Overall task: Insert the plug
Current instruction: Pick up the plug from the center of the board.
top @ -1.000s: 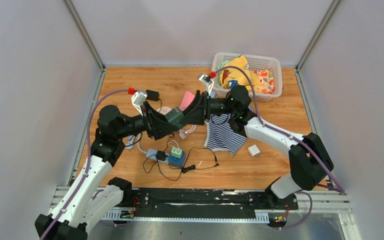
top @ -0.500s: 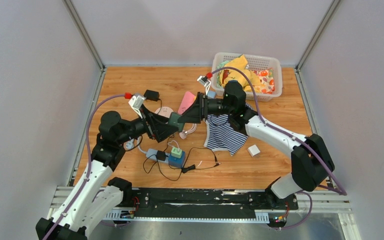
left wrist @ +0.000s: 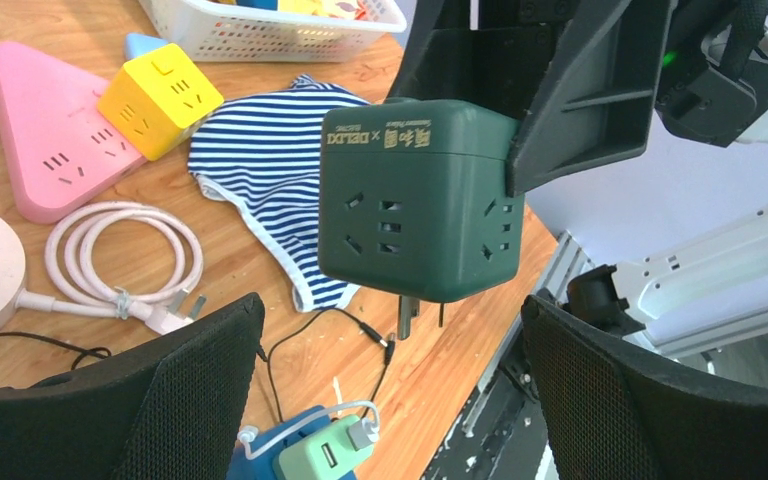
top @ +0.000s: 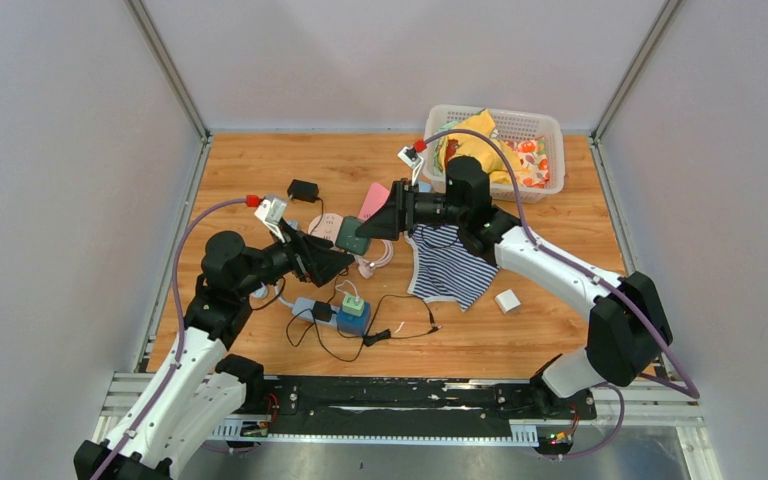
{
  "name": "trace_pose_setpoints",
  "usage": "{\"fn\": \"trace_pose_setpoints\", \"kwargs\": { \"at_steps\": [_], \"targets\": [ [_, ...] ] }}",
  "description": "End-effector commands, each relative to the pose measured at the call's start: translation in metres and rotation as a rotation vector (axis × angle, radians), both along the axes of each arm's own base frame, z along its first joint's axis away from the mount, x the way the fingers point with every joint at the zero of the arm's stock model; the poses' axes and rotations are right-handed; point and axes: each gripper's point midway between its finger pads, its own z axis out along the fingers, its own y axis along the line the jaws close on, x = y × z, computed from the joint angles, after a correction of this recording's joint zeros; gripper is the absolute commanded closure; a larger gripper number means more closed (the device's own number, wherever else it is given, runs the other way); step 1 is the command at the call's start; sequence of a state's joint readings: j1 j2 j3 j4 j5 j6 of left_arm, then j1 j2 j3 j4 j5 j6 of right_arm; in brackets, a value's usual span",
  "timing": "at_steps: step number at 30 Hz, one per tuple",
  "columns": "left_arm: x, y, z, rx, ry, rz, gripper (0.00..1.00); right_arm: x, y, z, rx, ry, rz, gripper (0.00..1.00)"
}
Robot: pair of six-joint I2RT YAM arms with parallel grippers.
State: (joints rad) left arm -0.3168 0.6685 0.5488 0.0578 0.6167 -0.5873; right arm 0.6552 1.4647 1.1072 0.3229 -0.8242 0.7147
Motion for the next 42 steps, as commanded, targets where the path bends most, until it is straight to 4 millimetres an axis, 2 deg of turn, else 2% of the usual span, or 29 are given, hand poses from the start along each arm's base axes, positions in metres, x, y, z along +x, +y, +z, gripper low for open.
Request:
{"fn": "trace_pose_setpoints", "kwargs": {
  "at_steps": [1, 5, 8, 11, 16, 23, 30, 42],
  "targets": [
    [0.001, 0.001, 0.019, -0.045, -0.017, 0.024, 0.00, 0.001, -0.011, 0.034, 0.052, -0.101, -0.053, 1.00],
    [0.004, 0.003, 0.025, -0.080, 0.016, 0.049, 0.00, 0.012, -0.020, 0.035, -0.024, -0.192, -0.152, 1.00],
    [0.002, 0.002, 0.035, -0.130, 0.053, 0.059, 0.00, 0.008, -0.023, 0.046, -0.023, -0.241, -0.187, 1.00],
    [-0.001, 0.001, 0.056, -0.168, 0.039, 0.048, 0.00, 0.000, -0.023, 0.057, -0.008, -0.299, -0.221, 1.00],
    [-0.014, -0.002, 0.089, -0.179, -0.040, -0.018, 0.00, -0.021, -0.018, 0.087, 0.171, -0.305, -0.189, 1.00],
    [-0.027, -0.002, 0.107, -0.181, -0.119, -0.060, 0.01, -0.045, -0.011, 0.114, 0.352, -0.191, -0.059, 1.00],
    [-0.037, -0.005, 0.127, -0.218, -0.154, -0.109, 0.08, -0.048, -0.008, 0.117, 0.396, -0.155, -0.038, 1.00],
    [-0.029, -0.008, 0.126, -0.267, -0.075, -0.102, 0.22, -0.053, 0.000, 0.111, 0.400, -0.132, -0.022, 1.00]
  ]
}}
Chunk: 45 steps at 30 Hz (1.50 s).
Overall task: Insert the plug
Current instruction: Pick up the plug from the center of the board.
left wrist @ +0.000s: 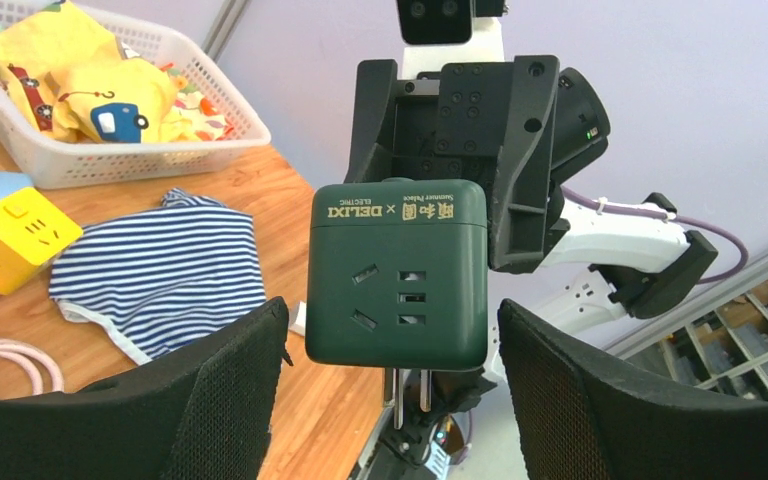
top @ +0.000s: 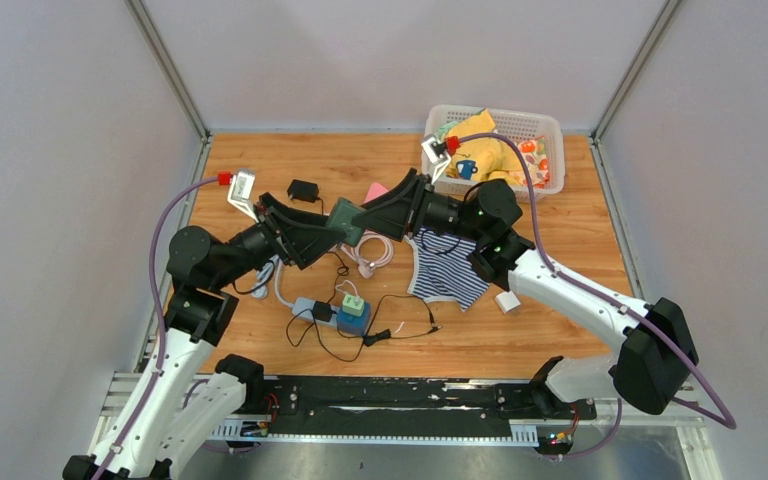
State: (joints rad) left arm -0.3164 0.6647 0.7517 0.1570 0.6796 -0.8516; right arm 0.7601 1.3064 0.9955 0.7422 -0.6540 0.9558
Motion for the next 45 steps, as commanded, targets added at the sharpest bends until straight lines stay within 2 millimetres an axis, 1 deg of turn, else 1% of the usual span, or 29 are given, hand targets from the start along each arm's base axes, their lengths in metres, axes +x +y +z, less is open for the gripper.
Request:
{"fn": "trace_pose_setpoints", "kwargs": {
  "at_steps": [1, 3, 4, 6, 7, 11, 15, 18, 19, 21, 23, 24, 27, 31, 34, 38, 45],
  "targets": [
    [-0.005, -0.001, 0.009, -0.029, 0.001, -0.024, 0.24, -0.010, -0.001, 0.011, 0.047, -0.034, 0.018, 1.00],
    [-0.005, -0.001, 0.009, -0.032, 0.004, -0.027, 0.29, -0.009, -0.001, 0.009, 0.044, -0.032, 0.017, 1.00],
    [-0.006, -0.001, 0.010, -0.035, 0.003, -0.028, 0.35, -0.009, 0.000, 0.008, 0.043, -0.029, 0.018, 1.00],
    [-0.007, -0.001, 0.012, -0.040, -0.001, -0.024, 0.55, -0.009, 0.000, 0.006, 0.038, -0.025, 0.020, 1.00],
    [-0.006, 0.000, 0.011, -0.039, -0.002, -0.020, 0.61, -0.009, 0.001, 0.004, 0.034, -0.021, 0.022, 1.00],
    [-0.006, 0.000, 0.007, -0.009, -0.041, -0.021, 0.79, -0.015, 0.000, -0.001, 0.005, -0.045, 0.047, 1.00],
    [-0.011, -0.004, 0.000, 0.041, -0.095, -0.060, 1.00, -0.021, -0.001, -0.015, -0.088, -0.075, 0.076, 0.82],
    [-0.017, -0.006, -0.004, 0.079, -0.142, -0.099, 1.00, -0.028, -0.007, -0.026, -0.153, -0.114, 0.114, 0.60],
    [-0.018, -0.007, -0.007, 0.092, -0.157, -0.113, 1.00, -0.029, -0.009, -0.029, -0.170, -0.110, 0.126, 0.49],
    [-0.022, -0.009, -0.013, 0.117, -0.180, -0.145, 1.00, -0.033, -0.014, -0.032, -0.194, -0.119, 0.163, 0.35],
    [-0.024, -0.010, -0.018, 0.135, -0.196, -0.168, 1.00, -0.040, -0.019, -0.036, -0.236, -0.141, 0.222, 0.26],
    [-0.025, -0.011, -0.021, 0.143, -0.200, -0.179, 1.00, -0.044, -0.022, -0.039, -0.263, -0.153, 0.251, 0.23],
    [-0.024, -0.013, -0.028, 0.165, -0.207, -0.204, 1.00, -0.053, -0.030, -0.044, -0.331, -0.175, 0.301, 0.21],
    [-0.026, -0.015, -0.030, 0.181, -0.231, -0.230, 1.00, -0.060, -0.033, -0.039, -0.339, -0.193, 0.342, 0.21],
    [-0.029, -0.016, -0.031, 0.194, -0.261, -0.252, 1.00, -0.056, -0.030, -0.036, -0.339, -0.176, 0.340, 0.21],
    [-0.031, -0.016, -0.034, 0.205, -0.276, -0.266, 1.00, -0.055, -0.027, -0.040, -0.361, -0.122, 0.361, 0.21],
    [-0.028, -0.018, -0.042, 0.209, -0.244, -0.285, 1.00, -0.048, -0.021, -0.049, -0.390, -0.063, 0.353, 0.22]
  ]
}}
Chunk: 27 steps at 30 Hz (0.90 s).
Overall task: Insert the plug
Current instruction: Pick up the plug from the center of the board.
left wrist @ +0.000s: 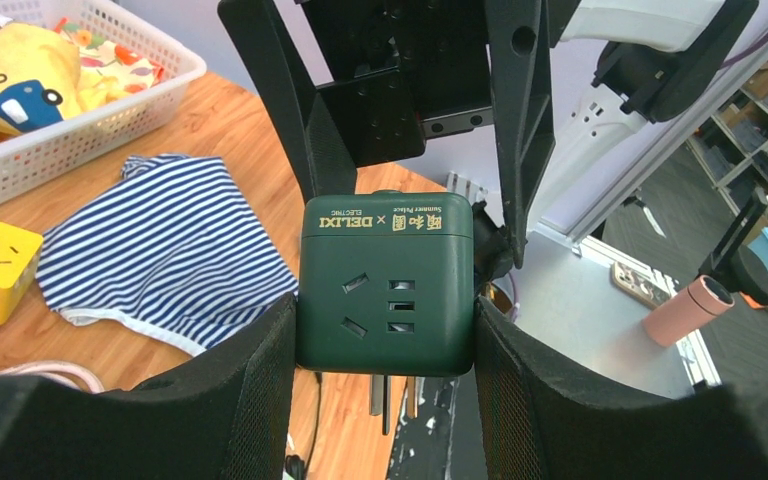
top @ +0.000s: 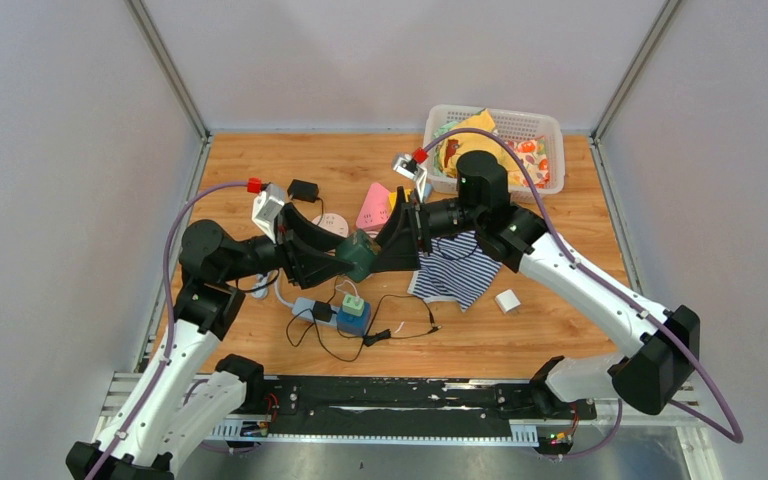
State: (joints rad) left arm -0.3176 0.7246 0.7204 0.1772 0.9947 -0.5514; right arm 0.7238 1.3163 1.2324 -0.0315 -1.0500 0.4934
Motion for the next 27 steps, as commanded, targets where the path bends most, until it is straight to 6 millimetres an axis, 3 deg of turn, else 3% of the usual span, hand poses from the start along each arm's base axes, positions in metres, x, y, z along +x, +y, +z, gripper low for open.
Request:
{"fn": "trace_pose_setpoints", "kwargs": {
  "at_steps": [1, 8, 12, 14, 17, 19, 21, 23, 25, 27],
  "targets": [
    [-0.001, -0.001, -0.005, 0.009, -0.015, -0.019, 1.00, 0.000, 0.001, 0.002, -0.017, 0.035, 0.018, 0.23],
    [0.002, -0.001, -0.006, 0.011, -0.006, -0.014, 1.00, -0.001, 0.002, -0.006, -0.032, 0.057, 0.027, 0.34],
    [0.003, -0.003, -0.010, 0.016, 0.009, -0.024, 1.00, -0.002, 0.002, -0.009, -0.037, 0.065, 0.038, 0.46],
    [0.003, -0.003, -0.013, 0.018, 0.020, -0.025, 1.00, -0.002, 0.002, -0.010, -0.040, 0.073, 0.042, 0.58],
    [0.006, -0.002, -0.015, 0.014, 0.041, -0.007, 0.97, -0.001, 0.003, -0.011, -0.040, 0.070, 0.035, 0.89],
    [0.009, -0.002, -0.014, 0.009, 0.048, 0.008, 0.75, 0.002, 0.003, -0.011, -0.040, 0.052, 0.012, 0.99],
    [0.014, -0.001, -0.011, 0.000, 0.053, 0.039, 0.49, 0.005, 0.001, -0.009, -0.036, 0.028, -0.020, 1.00],
    [0.022, 0.001, -0.010, -0.011, 0.066, 0.090, 0.36, 0.010, -0.001, -0.007, -0.033, -0.004, -0.065, 1.00],
    [0.032, 0.006, -0.014, -0.019, 0.086, 0.145, 0.29, 0.018, -0.003, -0.008, -0.042, -0.039, -0.129, 1.00],
    [0.040, 0.012, -0.017, -0.025, 0.093, 0.196, 0.08, 0.024, -0.007, -0.009, -0.050, -0.067, -0.179, 1.00]
  ]
}}
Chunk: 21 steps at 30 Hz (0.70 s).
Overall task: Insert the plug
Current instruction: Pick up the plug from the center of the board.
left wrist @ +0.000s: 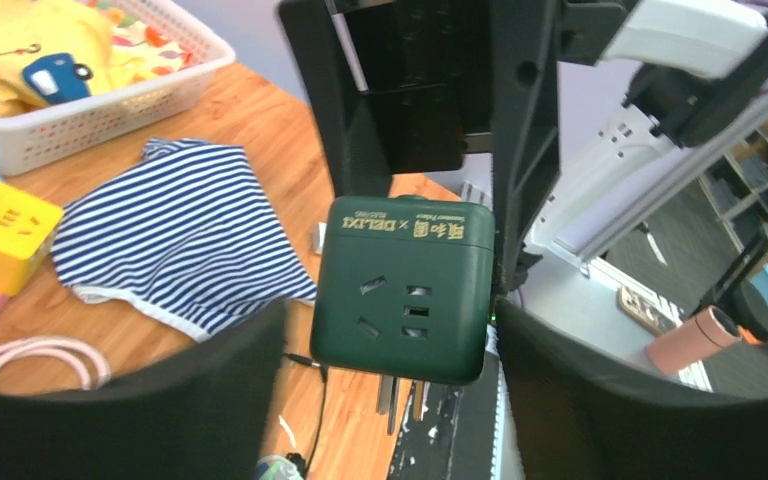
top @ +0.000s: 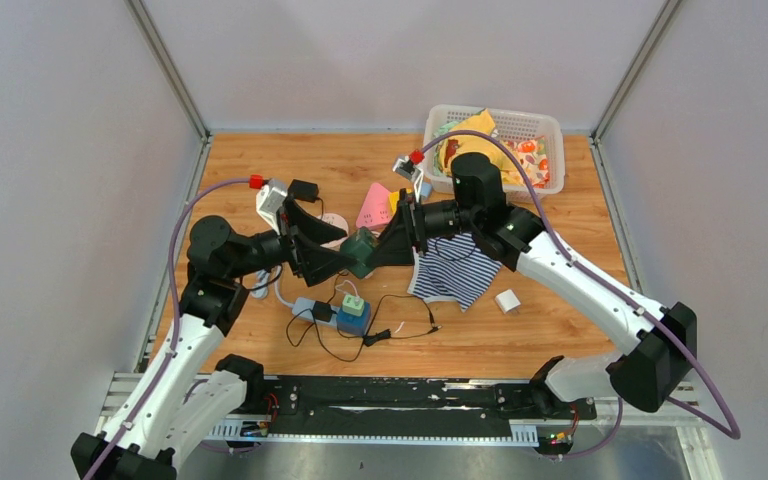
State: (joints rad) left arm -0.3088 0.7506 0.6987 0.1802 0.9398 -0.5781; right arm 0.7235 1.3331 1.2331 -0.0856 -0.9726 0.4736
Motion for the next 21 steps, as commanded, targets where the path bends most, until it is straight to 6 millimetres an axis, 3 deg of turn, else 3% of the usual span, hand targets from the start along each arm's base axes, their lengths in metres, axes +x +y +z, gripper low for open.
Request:
{"fn": "trace_pose_setpoints", "kwargs": {
  "at_steps": [1, 7, 12, 16, 18, 21],
  "targets": [
    [0.025, 0.015, -0.005, -0.022, 0.019, 0.159, 0.01, 0.012, -0.011, 0.006, -0.001, -0.103, -0.120, 1.00],
    [0.037, 0.031, -0.003, -0.041, 0.007, 0.273, 0.00, 0.023, -0.016, 0.001, -0.017, -0.138, -0.183, 1.00],
    [0.058, 0.049, -0.019, -0.003, 0.058, 0.423, 0.00, 0.053, -0.020, -0.013, -0.085, -0.176, -0.328, 1.00],
    [0.080, 0.102, -0.074, 0.293, 0.213, 0.742, 0.00, 0.092, -0.031, -0.031, -0.185, -0.207, -0.527, 1.00],
    [0.085, 0.133, -0.090, 0.432, 0.233, 0.880, 0.00, 0.107, -0.034, -0.040, -0.223, -0.214, -0.596, 1.00],
    [0.082, 0.154, -0.105, 0.531, 0.245, 0.965, 0.00, 0.129, -0.036, -0.057, -0.271, -0.220, -0.689, 1.00]
  ]
}}
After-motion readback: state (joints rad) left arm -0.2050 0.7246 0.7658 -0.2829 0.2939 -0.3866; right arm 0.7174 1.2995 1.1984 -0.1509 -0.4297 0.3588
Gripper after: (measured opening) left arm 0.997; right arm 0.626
